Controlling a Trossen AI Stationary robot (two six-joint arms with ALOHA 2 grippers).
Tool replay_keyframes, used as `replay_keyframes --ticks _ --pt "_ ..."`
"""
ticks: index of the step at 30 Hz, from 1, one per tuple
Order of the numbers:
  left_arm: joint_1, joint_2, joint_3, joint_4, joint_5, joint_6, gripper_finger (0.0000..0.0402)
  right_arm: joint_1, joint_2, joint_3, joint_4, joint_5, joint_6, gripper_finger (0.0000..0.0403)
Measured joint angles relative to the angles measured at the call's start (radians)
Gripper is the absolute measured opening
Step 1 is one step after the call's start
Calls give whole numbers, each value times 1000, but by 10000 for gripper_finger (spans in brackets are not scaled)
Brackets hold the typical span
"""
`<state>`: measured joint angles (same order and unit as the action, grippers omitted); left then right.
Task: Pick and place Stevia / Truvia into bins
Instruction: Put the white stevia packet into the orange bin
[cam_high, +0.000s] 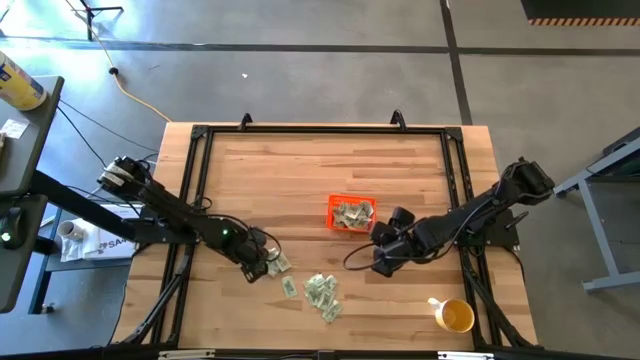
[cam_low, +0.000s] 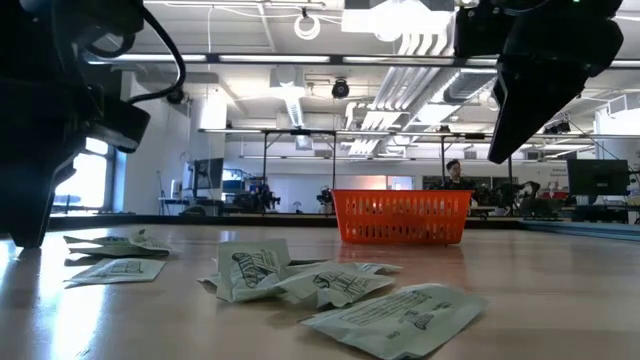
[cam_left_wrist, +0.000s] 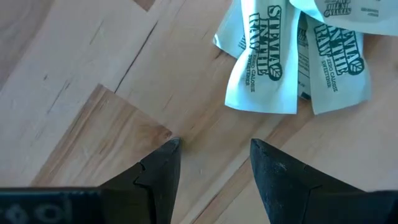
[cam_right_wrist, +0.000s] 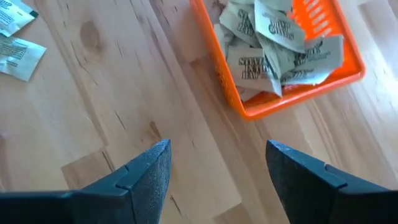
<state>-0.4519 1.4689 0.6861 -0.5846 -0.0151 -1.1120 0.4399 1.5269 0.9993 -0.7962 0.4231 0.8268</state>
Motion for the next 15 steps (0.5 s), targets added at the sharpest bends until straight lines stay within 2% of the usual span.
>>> replay_keyframes --ticks 5,8,12,15 --pt "0 -24 21 38 7 -1 225 6 0 0 -16 -2 49 252" --pt "0 -88 47 28 -1 -1 225 6 0 0 -18 -5 67 252" --pt "9 -146 65 -20 -97 4 225 6 0 0 -18 4 66 252" --pt "38 -136 63 -74 -98 4 225 6 0 0 -17 20 66 252"
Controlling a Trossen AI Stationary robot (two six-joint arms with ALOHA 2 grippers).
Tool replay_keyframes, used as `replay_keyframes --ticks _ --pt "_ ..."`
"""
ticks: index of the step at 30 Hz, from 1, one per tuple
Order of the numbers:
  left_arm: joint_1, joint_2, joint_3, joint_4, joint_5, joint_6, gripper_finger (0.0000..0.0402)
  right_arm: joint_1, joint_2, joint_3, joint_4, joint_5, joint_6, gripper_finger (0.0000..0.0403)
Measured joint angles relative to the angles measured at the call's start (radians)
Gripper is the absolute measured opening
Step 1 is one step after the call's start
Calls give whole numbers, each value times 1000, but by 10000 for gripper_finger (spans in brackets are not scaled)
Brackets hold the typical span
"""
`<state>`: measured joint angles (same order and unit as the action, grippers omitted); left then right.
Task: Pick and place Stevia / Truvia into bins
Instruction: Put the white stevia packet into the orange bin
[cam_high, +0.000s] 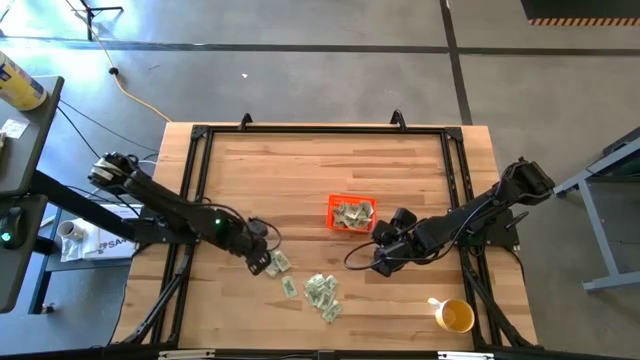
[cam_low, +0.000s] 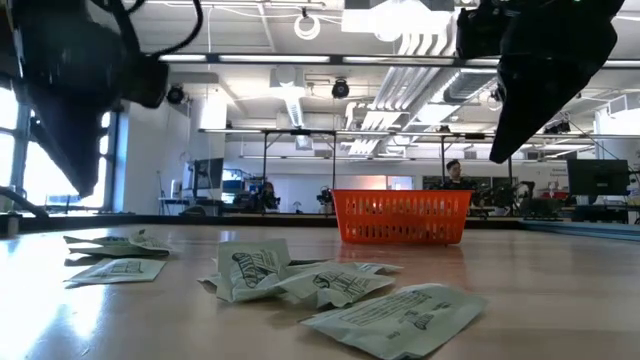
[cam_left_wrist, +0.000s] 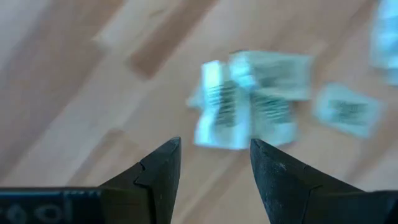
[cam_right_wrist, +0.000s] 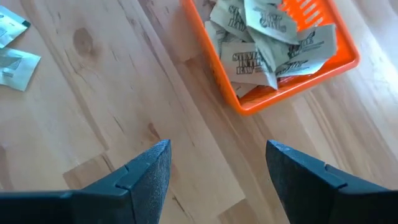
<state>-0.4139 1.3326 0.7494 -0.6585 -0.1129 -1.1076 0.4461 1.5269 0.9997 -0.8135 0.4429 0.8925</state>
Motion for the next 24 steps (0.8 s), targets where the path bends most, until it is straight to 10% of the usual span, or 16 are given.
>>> replay_keyframes --ticks 12,24 --pt "28 85 0 68 19 3 233 2 -1 0 -5 16 -2 252" --pt "28 126 1 83 7 31 328 1 0 0 -28 19 -10 252"
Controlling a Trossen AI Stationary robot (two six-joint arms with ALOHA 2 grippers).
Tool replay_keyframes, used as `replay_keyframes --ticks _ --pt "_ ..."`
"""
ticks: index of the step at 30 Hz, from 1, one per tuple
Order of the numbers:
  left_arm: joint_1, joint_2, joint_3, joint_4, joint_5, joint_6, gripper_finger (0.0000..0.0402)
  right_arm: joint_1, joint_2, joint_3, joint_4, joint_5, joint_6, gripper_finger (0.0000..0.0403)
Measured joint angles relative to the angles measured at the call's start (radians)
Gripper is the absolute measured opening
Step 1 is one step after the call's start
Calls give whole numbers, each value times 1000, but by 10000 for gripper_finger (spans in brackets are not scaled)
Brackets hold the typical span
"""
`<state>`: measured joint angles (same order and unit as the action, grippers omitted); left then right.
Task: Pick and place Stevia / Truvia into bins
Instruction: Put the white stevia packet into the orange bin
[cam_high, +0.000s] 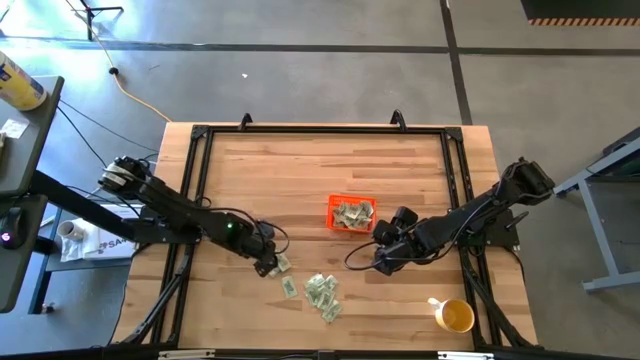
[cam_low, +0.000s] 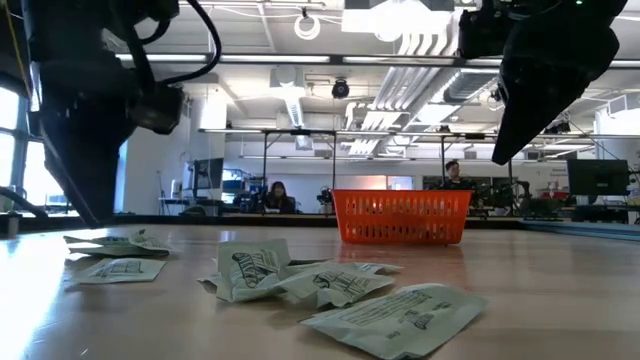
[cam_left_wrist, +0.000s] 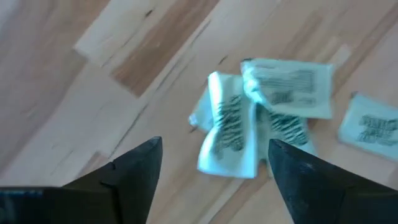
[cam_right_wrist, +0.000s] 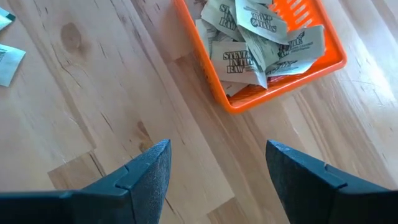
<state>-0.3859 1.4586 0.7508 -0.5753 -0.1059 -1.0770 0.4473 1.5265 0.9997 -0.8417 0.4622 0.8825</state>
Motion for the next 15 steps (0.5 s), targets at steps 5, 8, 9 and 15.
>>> replay_keyframes --ticks 5,8,9,15 --pt "0 31 -2 -3 3 24 312 0 0 0 -2 2 0 252" --pt "0 67 -1 12 8 29 289 0 0 0 -4 4 0 252" --pt "0 77 1 12 7 37 281 0 0 0 -8 5 1 252" --pt "-1 113 4 -7 -27 85 222 0 0 -1 -26 6 10 252"
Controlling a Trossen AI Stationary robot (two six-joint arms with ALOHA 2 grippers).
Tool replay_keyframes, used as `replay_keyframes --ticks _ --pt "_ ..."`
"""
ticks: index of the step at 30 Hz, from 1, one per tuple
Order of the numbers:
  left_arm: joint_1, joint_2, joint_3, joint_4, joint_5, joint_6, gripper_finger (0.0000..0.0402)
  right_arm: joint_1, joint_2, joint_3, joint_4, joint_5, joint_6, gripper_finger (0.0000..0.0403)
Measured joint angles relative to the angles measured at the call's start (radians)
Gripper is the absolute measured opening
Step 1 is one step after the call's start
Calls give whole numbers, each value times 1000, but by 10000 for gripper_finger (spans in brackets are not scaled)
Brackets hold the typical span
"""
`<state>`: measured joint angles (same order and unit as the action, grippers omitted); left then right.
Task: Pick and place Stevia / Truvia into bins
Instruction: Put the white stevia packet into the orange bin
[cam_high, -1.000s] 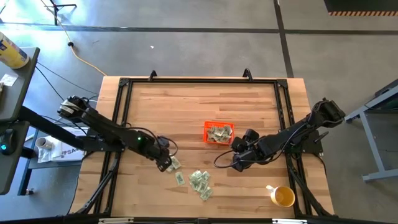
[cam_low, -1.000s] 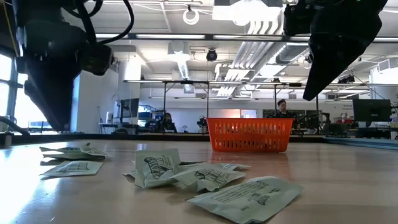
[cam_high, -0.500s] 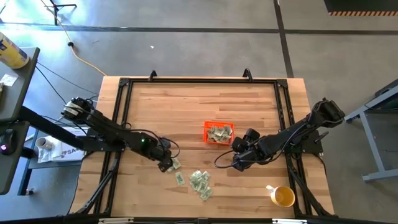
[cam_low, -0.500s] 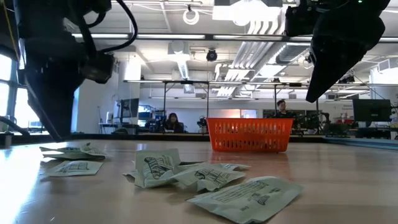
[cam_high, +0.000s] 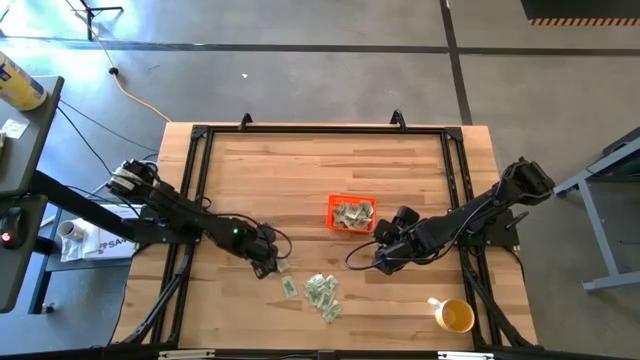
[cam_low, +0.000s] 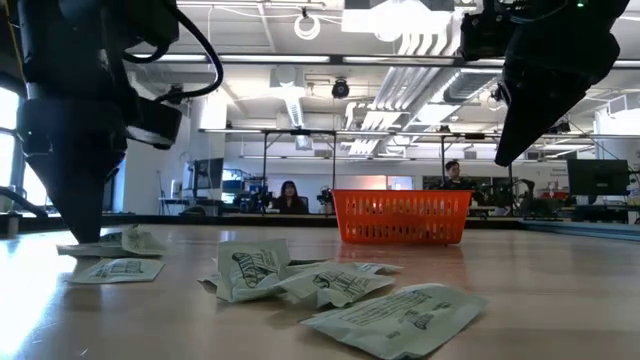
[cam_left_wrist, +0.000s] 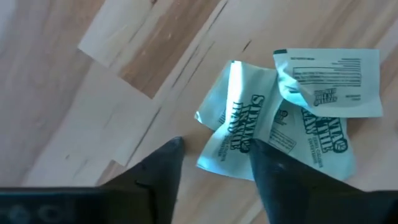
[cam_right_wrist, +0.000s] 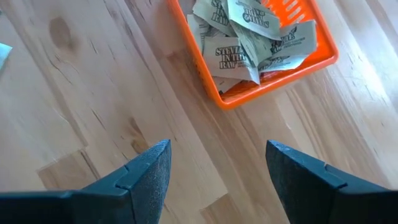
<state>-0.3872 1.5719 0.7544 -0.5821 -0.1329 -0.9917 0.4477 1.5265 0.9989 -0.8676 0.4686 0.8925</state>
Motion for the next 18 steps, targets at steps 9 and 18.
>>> replay_keyframes --ticks 9,18 --pt "2 -34 50 -109 1 27 79 0 0 0 -7 20 8 252" --pt "24 -83 179 -148 -39 104 29 0 -2 0 -19 95 24 252"
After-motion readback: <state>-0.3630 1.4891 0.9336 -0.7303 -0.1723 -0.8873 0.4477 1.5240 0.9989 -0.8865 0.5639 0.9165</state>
